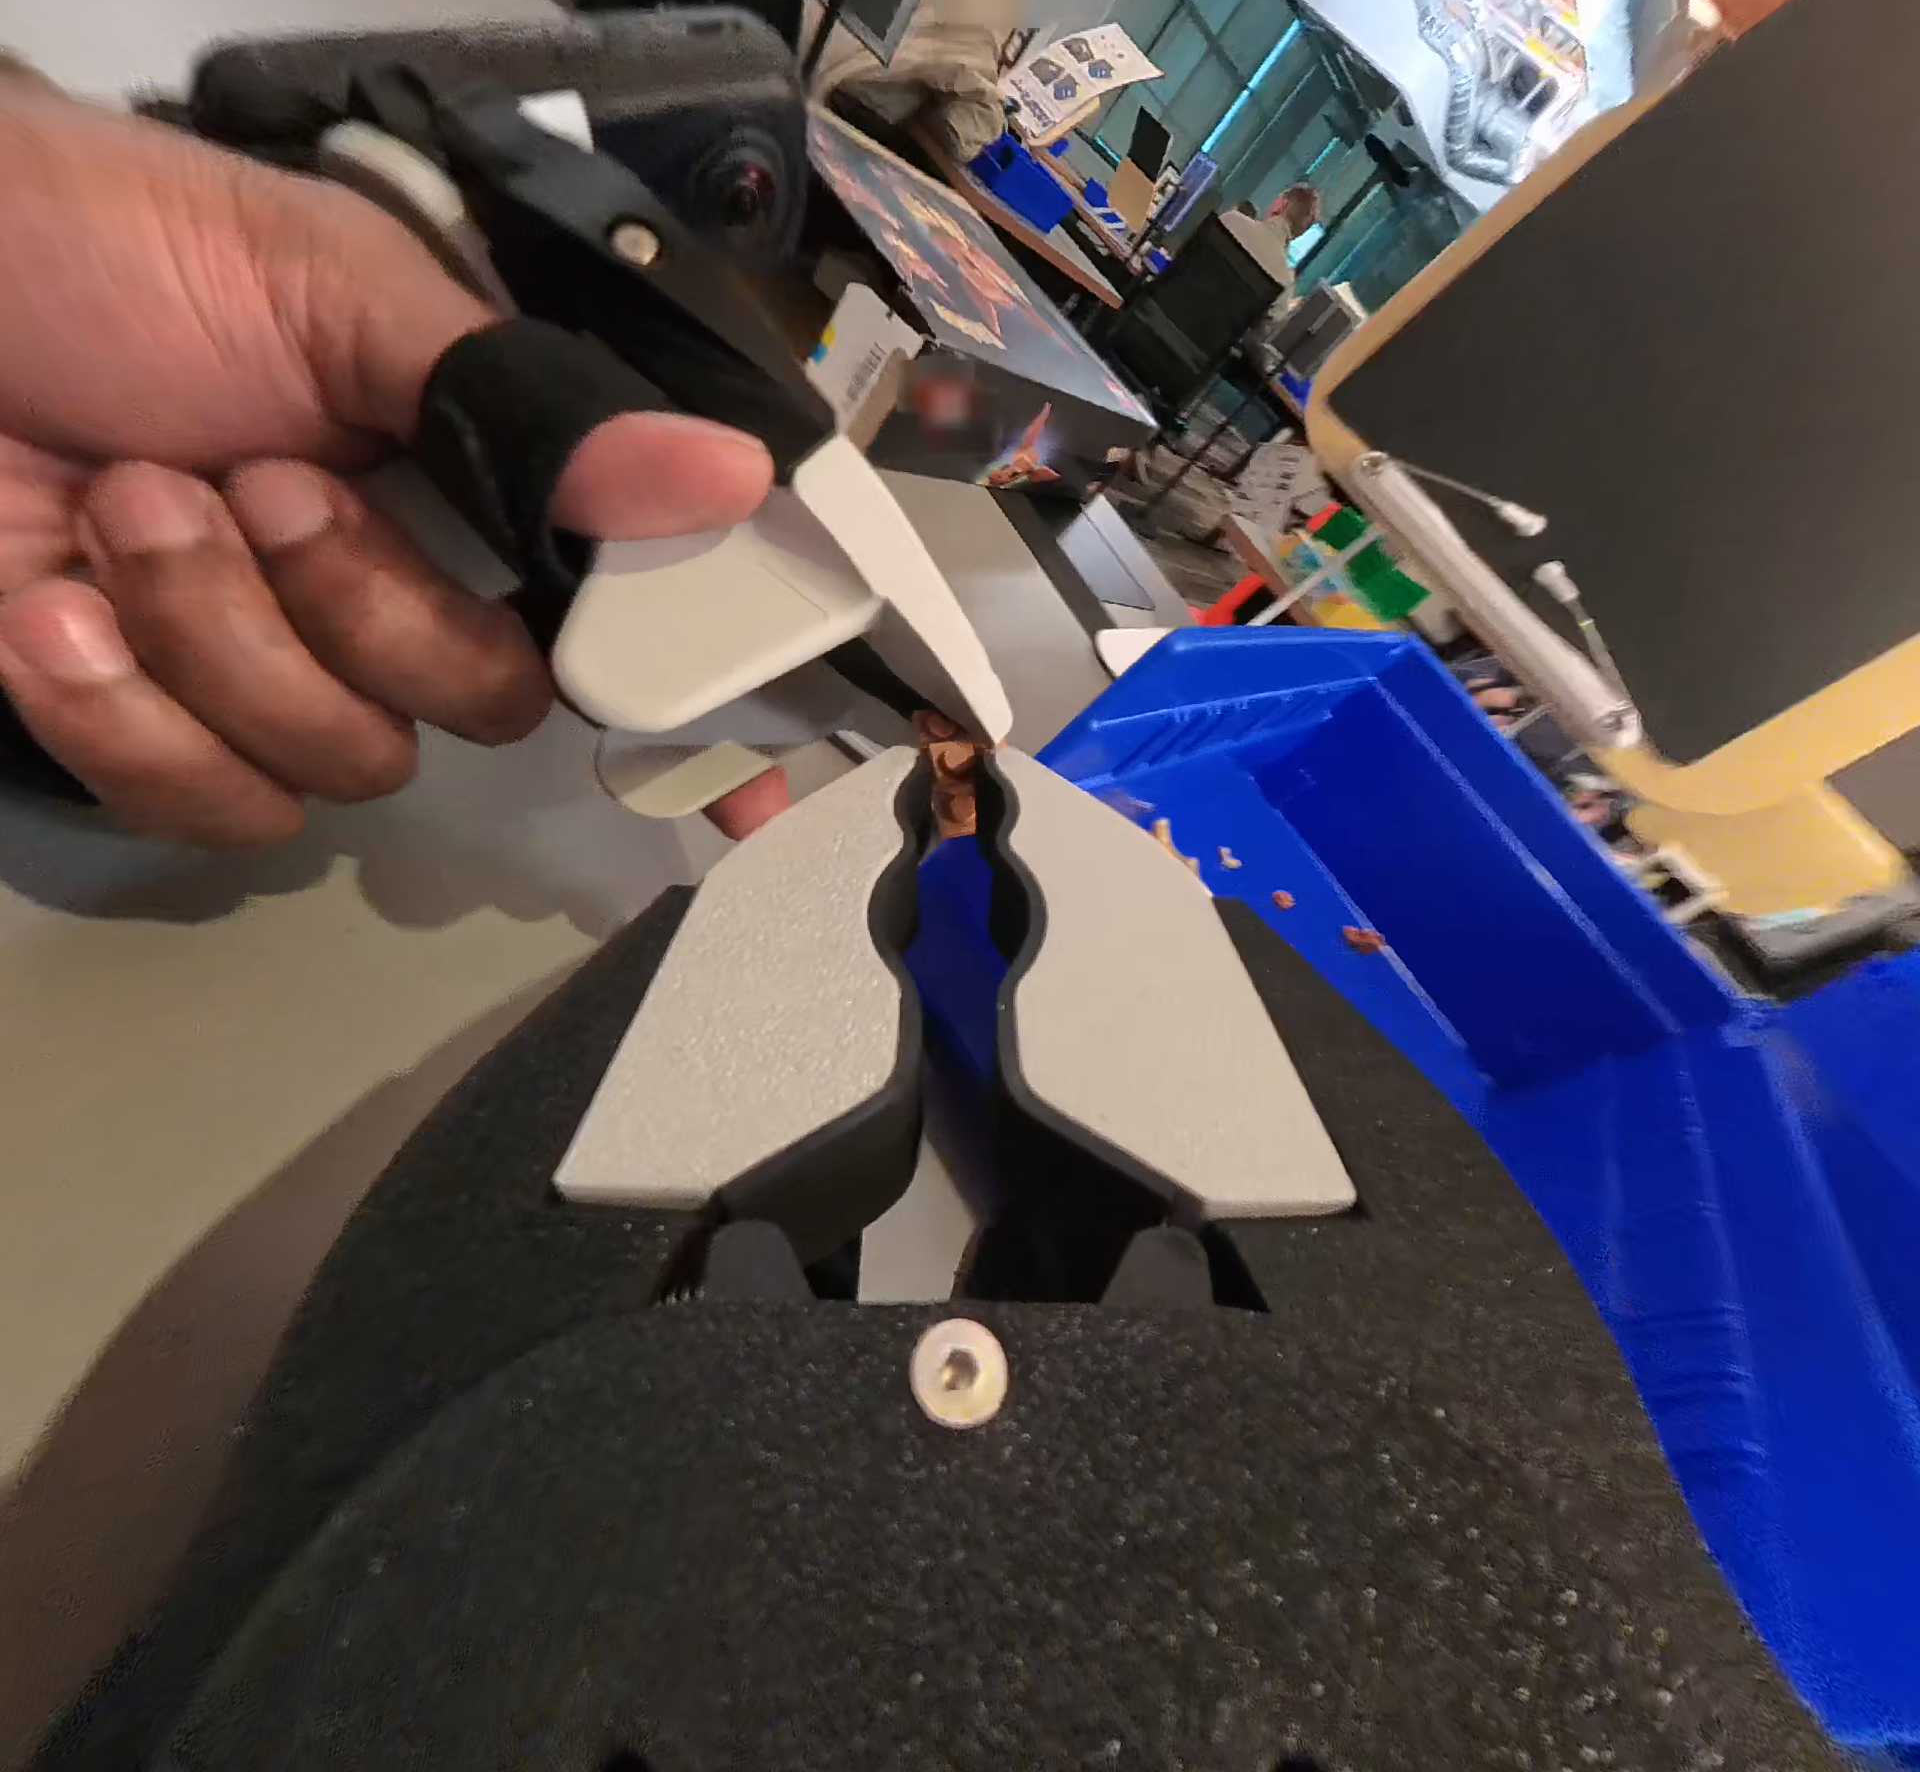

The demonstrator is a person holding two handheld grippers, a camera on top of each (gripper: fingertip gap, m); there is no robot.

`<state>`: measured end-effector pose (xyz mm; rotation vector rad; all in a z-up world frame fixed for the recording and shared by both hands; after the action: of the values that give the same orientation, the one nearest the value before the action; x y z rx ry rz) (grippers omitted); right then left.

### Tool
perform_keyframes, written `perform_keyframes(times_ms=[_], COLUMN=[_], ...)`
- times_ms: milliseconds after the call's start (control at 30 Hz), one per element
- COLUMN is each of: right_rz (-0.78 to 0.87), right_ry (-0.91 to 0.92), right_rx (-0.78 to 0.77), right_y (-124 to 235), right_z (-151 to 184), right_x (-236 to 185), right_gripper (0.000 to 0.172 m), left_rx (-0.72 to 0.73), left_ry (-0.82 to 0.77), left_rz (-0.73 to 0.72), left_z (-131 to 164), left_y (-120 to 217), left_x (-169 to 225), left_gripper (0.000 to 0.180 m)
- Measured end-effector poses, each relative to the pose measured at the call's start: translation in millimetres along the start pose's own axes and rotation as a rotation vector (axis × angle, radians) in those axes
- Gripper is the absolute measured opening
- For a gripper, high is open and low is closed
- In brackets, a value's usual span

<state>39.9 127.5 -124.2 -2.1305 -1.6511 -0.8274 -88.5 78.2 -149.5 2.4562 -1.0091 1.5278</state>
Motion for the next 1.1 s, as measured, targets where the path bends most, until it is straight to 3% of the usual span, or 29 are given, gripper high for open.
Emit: perform_keyframes(times_ms=[167,567,967,1100], right_rz=[-0.160,-0.301,-0.205,-0.010], right_ry=[-0.320,-0.629,-0.486,-0.408], right_rx=[0.040,0.064,0.127,0.066], right_y=[1,1,8,0], right_z=[7,14,10,12], right_x=[14,24,33,51], right_gripper=[0.008,0.007,0.007,0.008], left_rx=[-0.030,-0.087,-0.095,-0.073], left_ry=[-0.076,-0.153,-0.098,-0.070], left_rz=[0.009,0.024,0.075,0.061], left_z=[0,-4,-11,-13], left_y=[-2,-2,0,2], left_x=[2,3,3,-2], left_gripper=[0.006,0.004,0.005,0.004])
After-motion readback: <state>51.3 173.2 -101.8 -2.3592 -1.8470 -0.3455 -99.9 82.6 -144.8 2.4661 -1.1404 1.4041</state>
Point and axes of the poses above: each gripper's, where its closed fingertips meet, y back along the fingers, z out of its underside, x = y × z across the jaws, the point moved 9 cm from there along y, back along the fingers, and after that the axes turned 8 degrees about z, right-handed, at the moved point
